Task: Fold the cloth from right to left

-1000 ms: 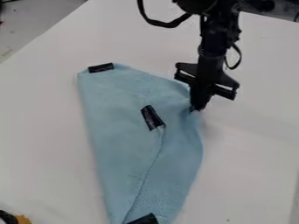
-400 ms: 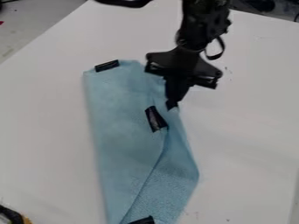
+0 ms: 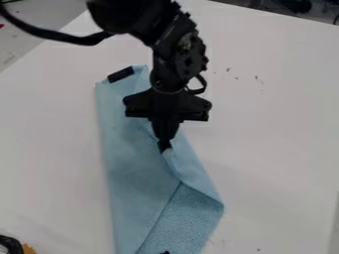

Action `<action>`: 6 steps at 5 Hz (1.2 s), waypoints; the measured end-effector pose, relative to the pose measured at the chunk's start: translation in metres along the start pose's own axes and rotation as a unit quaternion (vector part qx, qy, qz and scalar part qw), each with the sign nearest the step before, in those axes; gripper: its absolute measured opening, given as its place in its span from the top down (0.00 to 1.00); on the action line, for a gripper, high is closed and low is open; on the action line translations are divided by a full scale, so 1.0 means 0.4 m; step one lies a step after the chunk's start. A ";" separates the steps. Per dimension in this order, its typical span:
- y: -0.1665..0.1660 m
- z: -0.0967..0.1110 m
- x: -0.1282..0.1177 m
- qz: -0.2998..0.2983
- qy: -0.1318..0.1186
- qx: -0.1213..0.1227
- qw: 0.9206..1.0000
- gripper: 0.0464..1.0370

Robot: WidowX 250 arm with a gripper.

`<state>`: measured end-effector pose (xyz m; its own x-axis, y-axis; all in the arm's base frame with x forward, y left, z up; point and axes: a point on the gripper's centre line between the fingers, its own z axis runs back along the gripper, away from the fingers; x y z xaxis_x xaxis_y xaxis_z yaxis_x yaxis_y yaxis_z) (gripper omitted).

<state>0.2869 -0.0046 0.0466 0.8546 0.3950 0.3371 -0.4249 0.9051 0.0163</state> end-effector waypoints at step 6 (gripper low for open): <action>0.120 0.020 -0.067 -0.046 0.002 0.060 0.997 0.24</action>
<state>0.2411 0.0270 0.0456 0.8929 0.3113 0.3252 -0.3762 0.9128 0.1591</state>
